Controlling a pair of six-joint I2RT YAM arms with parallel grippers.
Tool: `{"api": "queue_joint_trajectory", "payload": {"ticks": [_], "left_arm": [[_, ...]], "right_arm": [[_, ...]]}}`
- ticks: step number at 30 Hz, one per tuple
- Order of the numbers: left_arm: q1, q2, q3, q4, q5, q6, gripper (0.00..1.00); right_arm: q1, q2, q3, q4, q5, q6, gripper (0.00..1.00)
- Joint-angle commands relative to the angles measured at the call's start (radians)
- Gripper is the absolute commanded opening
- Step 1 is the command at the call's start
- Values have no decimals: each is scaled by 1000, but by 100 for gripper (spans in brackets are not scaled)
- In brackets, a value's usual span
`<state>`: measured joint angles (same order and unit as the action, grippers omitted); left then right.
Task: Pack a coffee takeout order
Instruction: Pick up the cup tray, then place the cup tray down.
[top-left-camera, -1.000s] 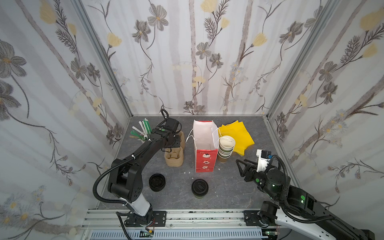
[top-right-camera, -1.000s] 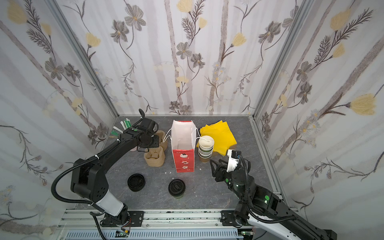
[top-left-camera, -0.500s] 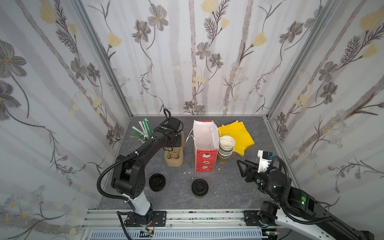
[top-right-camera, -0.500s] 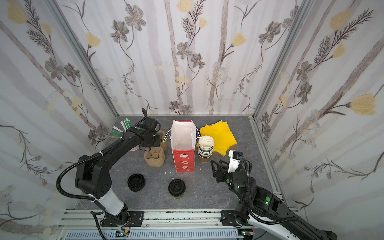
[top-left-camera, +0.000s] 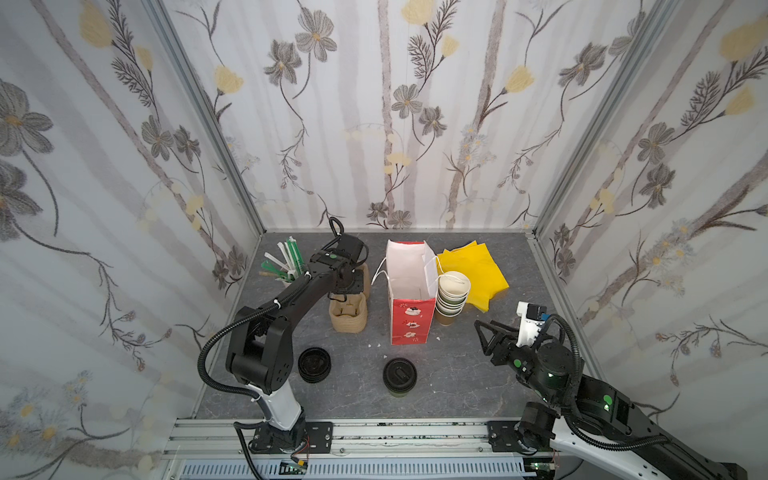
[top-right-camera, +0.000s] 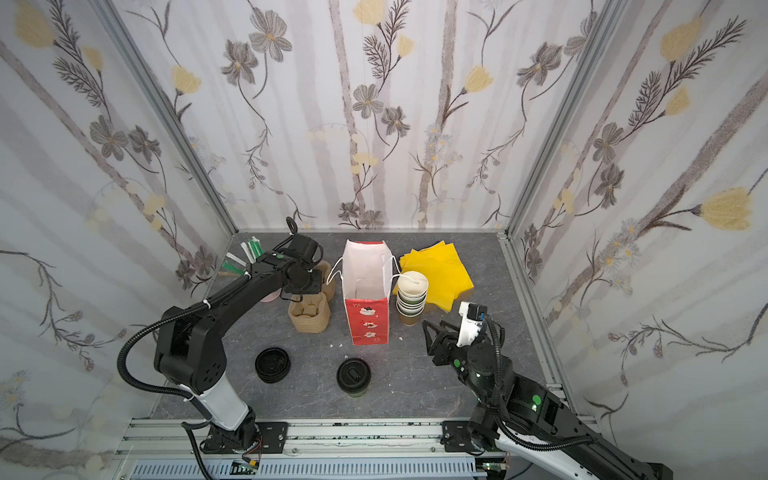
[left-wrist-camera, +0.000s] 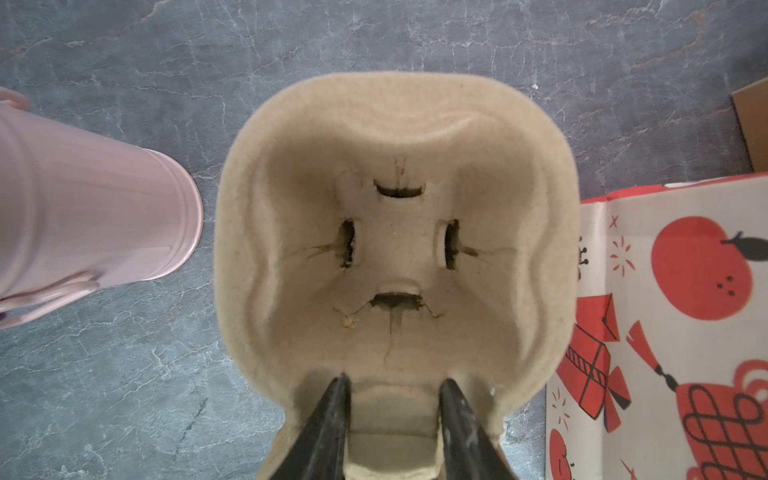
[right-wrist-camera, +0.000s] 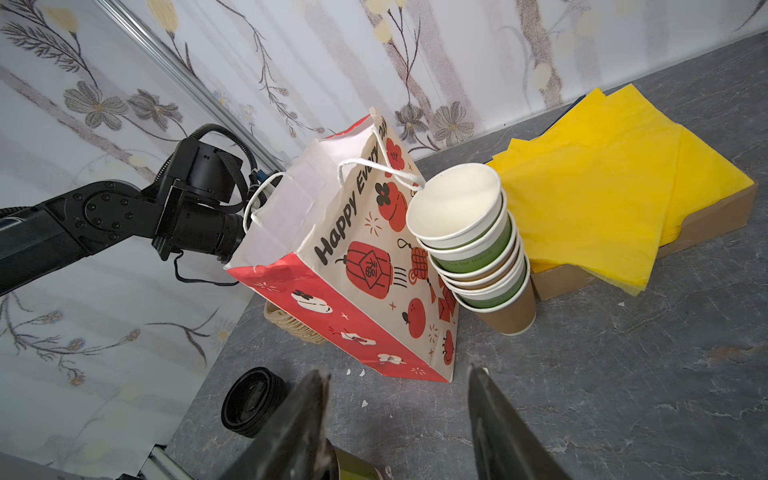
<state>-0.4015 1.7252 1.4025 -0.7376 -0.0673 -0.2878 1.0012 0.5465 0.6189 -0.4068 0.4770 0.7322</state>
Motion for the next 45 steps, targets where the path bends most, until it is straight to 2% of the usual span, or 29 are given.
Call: {"api": "queue_joint_trajectory", "payload": {"ticks": [1,6,16,26,32,36,40,45], "left_arm": [[-1,2,9,-19,-3,1,33],[-2,-14,16,-22,-3,-2,26],[-7,-76,27,-45,-6,-23,22],[-7,-111,39,-68,-6,-31,24],[-7,-73,33,-66,3,-28,25],[-8,-52,42,-66,0,-28,26],[-7,-46,53,-65,1,-27,35],[-8,-48,46,-66,-3,-25,36]], "right_arm": [[0,0,-6,8,15,7,57],[0,-4,-8,8,15,9,57],[-2,-14,-14,6,15,15,57],[-1,-17,-17,6,15,19,57],[-1,-14,-19,7,17,20,57],[-2,4,-13,19,-40,7,57],[-1,55,-4,32,-103,-6,57],[-1,67,-3,40,-99,-14,58]]}}
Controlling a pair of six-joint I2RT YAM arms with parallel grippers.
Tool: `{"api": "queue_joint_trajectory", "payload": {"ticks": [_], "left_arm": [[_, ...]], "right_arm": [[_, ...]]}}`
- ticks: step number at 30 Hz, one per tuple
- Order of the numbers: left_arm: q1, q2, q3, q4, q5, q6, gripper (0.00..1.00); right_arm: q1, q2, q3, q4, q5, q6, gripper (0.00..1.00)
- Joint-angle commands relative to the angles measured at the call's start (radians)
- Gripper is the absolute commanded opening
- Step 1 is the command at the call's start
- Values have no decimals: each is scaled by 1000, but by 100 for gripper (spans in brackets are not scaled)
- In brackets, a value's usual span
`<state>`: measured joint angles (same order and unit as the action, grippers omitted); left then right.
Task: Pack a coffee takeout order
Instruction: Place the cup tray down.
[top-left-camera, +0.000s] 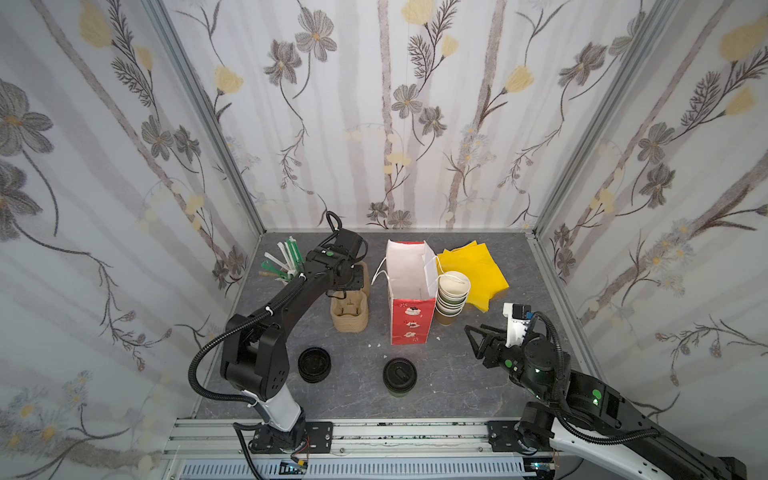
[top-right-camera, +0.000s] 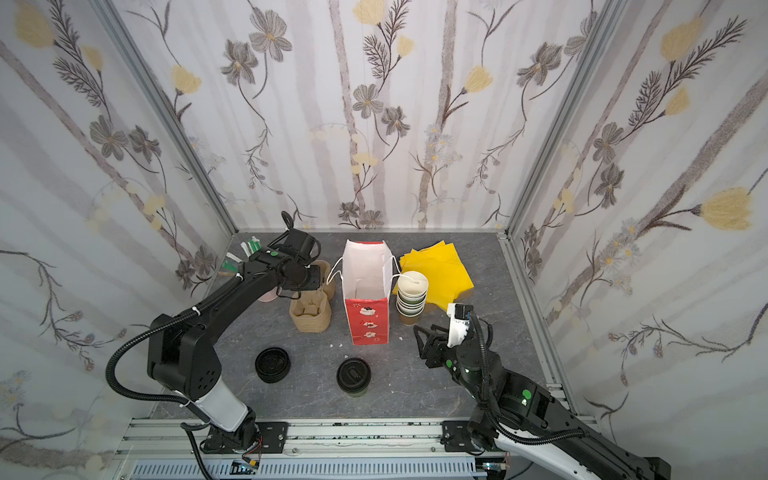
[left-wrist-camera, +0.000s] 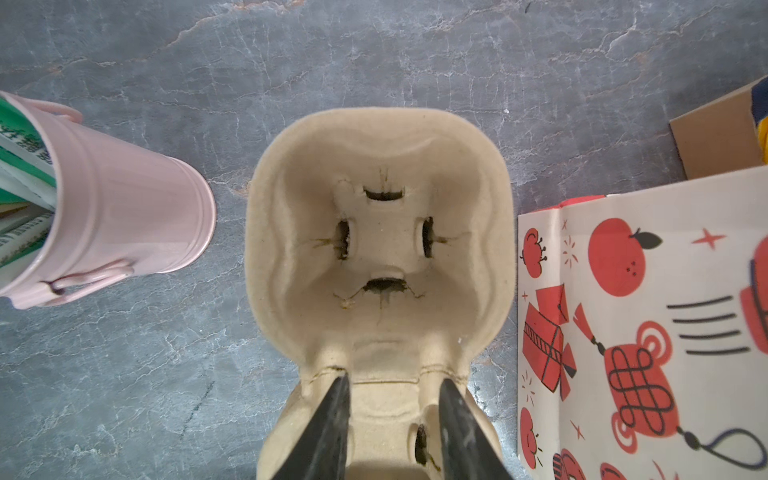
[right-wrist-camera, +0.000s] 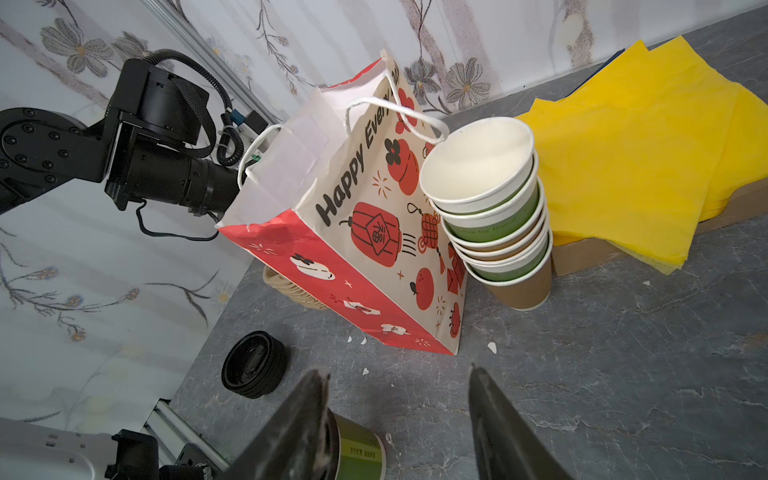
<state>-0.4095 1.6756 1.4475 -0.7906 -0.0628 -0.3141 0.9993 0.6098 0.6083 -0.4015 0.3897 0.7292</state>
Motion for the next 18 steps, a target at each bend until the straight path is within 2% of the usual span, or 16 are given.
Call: {"api": "queue_joint_trajectory", "payload": {"ticks": [1,9,18], "left_arm": [[1,2,-1,-13,-9,1,36],[0,24,-13,-12,-14,3,42],[0,54,-10,-11,-36,10,39]], "right_arm": [[1,0,6,35,-9,-11,57],[1,-7,-5,34,-13,-5,57],[-1,-6,-8,35,-14,-4,58]]}}
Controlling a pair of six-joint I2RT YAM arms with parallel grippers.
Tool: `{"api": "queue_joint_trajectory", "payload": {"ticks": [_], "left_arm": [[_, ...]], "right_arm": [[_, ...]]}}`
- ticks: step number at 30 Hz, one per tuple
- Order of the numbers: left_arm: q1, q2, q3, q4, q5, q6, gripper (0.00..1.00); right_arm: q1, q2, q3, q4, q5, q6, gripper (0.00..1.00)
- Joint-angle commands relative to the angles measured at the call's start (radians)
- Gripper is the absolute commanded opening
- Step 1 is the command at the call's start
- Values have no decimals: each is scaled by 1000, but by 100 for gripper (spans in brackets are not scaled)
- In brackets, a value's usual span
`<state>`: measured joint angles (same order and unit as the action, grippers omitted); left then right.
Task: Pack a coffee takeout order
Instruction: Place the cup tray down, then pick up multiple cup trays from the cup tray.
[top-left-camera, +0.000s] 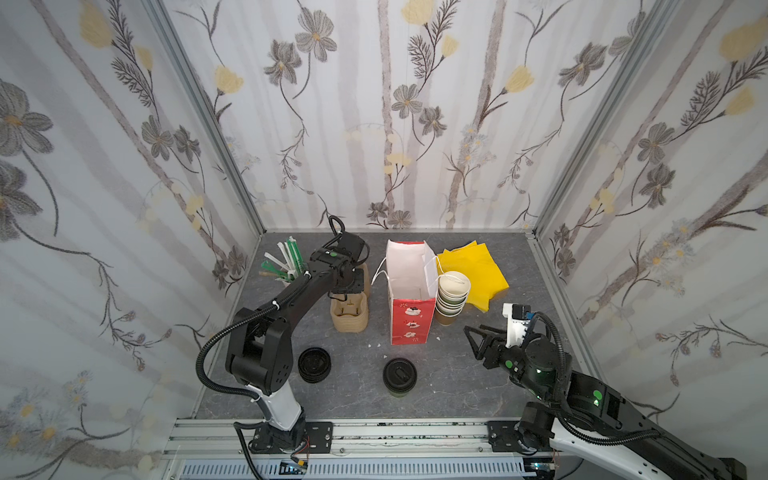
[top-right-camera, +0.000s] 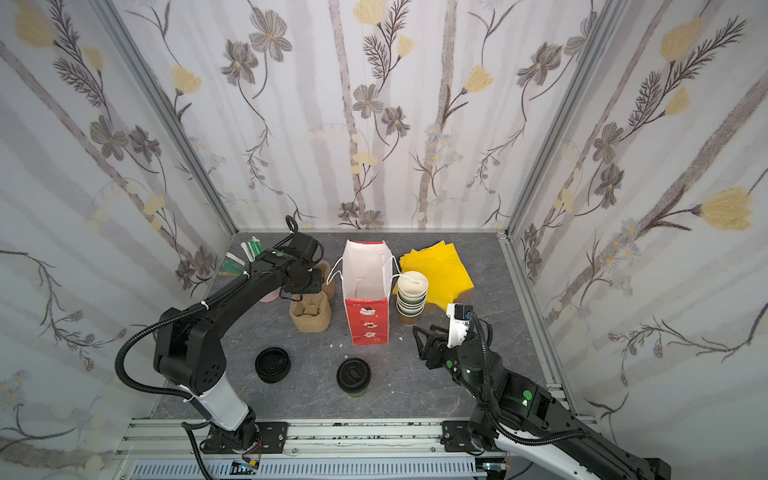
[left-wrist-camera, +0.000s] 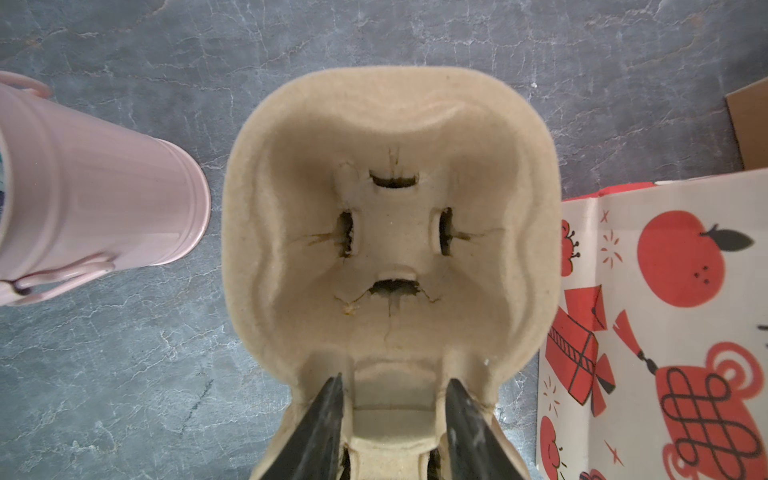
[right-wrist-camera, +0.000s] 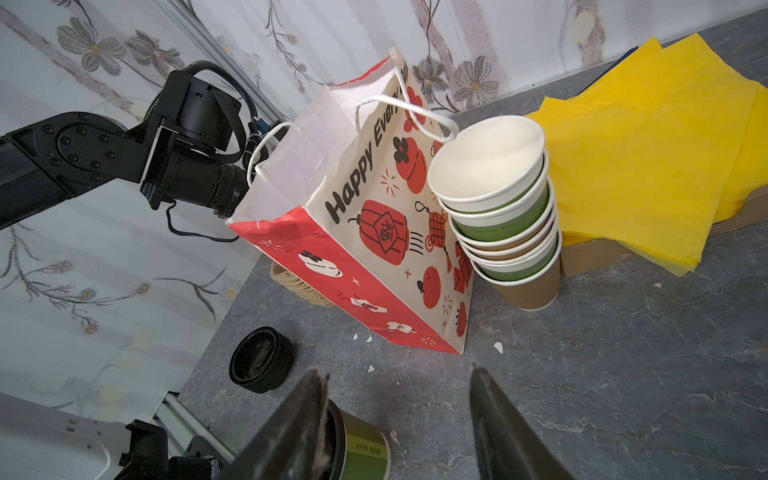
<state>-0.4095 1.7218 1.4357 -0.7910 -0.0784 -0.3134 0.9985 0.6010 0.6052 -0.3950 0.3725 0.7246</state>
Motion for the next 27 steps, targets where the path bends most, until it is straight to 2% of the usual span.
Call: {"api": "queue_joint_trajectory", "payload": {"ticks": [1,15,21,27], "left_arm": [[0,10,3,-11,-22,10,38],[0,25,11,-11,-18,7,33],[-2,-4,18,-13,-17,0,28],[-1,-46,19,-19,-21,-7,28]], "right_arm": [[0,2,-5,28,2,2,58],[0,-4,-9,26,4,6,58],[0,-9,-12,24,5,9,58],[-1,-6,-15,24,4,10,58]]}}
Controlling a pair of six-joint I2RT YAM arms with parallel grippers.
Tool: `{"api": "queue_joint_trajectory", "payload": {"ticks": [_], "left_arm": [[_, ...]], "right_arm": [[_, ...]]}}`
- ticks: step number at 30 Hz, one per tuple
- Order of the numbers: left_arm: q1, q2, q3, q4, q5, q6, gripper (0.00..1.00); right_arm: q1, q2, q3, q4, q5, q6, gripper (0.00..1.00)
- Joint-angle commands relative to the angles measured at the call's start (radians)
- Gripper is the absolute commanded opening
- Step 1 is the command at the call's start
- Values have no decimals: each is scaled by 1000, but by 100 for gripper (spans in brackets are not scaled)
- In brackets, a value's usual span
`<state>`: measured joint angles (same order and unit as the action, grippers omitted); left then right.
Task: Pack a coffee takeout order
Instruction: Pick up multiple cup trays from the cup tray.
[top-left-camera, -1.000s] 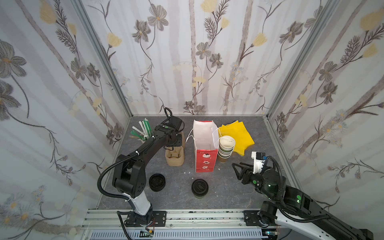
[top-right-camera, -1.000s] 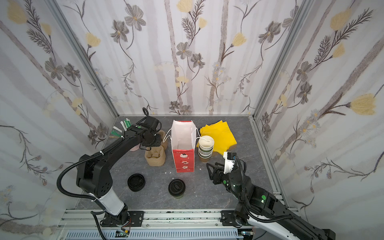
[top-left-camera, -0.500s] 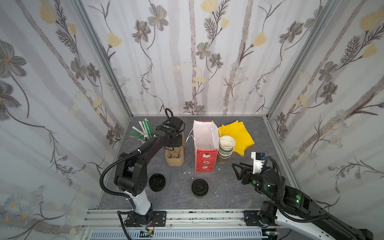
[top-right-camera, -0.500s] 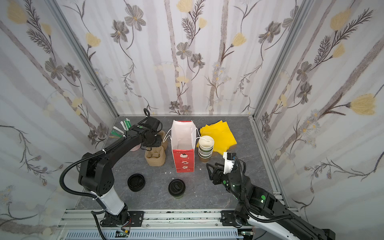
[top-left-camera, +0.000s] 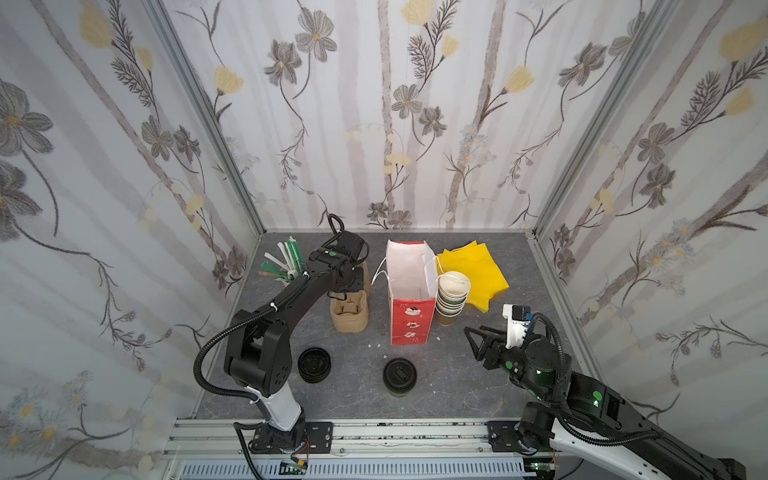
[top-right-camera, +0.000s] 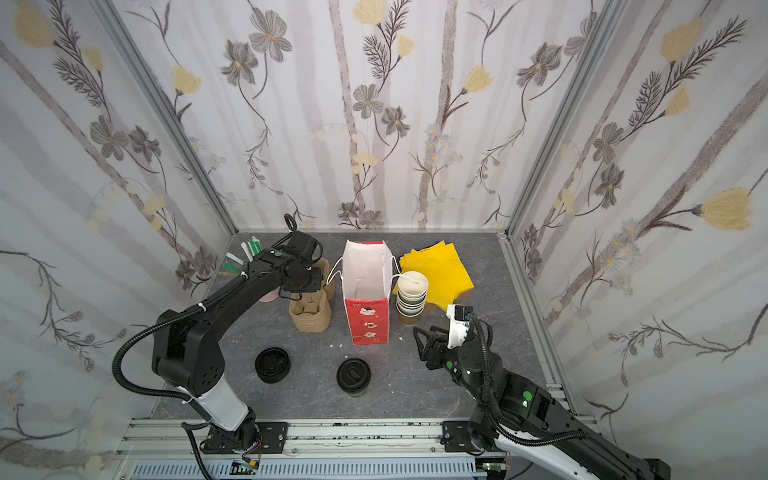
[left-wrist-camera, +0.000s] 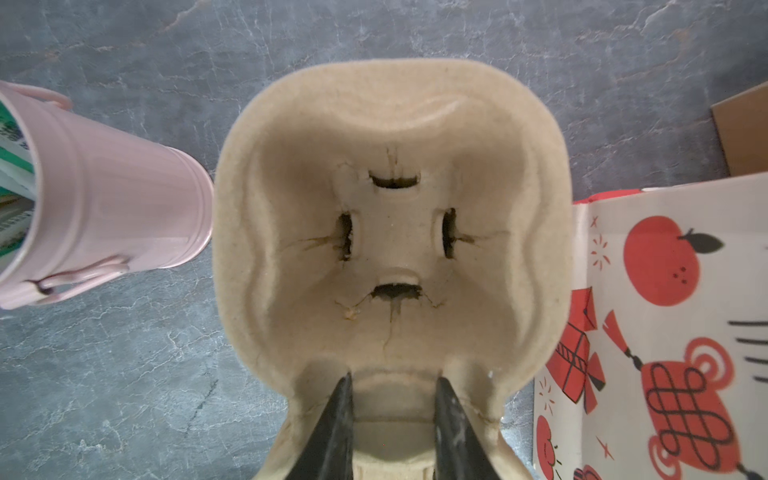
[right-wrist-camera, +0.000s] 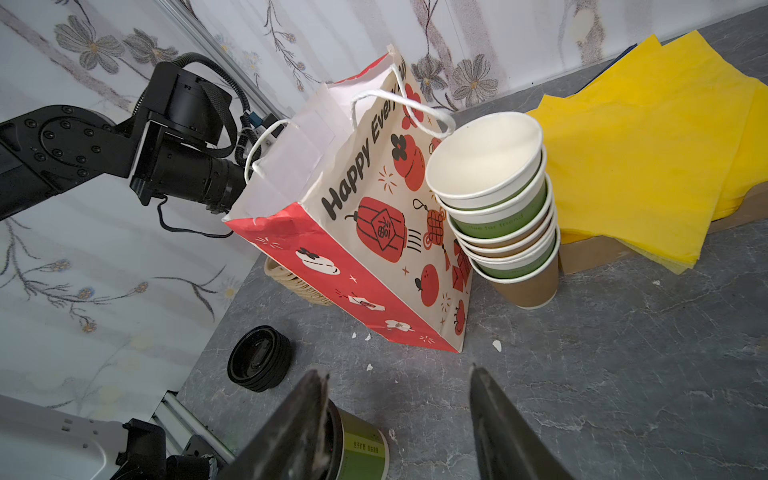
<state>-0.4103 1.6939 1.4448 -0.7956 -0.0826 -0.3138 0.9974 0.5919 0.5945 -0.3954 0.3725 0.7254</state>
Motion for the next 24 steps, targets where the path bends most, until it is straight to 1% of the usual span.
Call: {"api": "queue_joint_trajectory", "payload": {"ticks": [1,9,11,13,14,15,16,18,19,20,22,24], "left_arm": [[0,-21,9,-17,-18,-7,28],[1,-19,14,-24,-15,-2,28],[1,-12,17,-24,-10,-1,28],[2,-7,23,-25,0,3,28],[2,-3,27,-25,5,4,28],[2,-2,31,-26,9,7,28],[2,0,33,-29,10,8,28],[3,5,35,-32,13,12,28],[3,6,35,-33,17,14,28],[4,7,34,-35,21,15,28],[4,10,30,-36,28,15,28],[4,10,31,-37,36,15,28]], "right_arm": [[0,2,-3,25,4,9,58],[0,8,-2,31,-4,3,58],[0,18,-3,68,-52,-42,57],[4,51,5,125,-143,-108,57],[16,80,17,161,-197,-151,57],[46,115,33,185,-220,-192,57],[89,147,49,202,-209,-233,58],[213,226,92,232,-140,-367,60],[253,263,110,243,-118,-426,61],[287,306,131,255,-99,-490,62],[323,385,178,278,-91,-607,62],[377,452,199,354,-57,-784,62]]}}
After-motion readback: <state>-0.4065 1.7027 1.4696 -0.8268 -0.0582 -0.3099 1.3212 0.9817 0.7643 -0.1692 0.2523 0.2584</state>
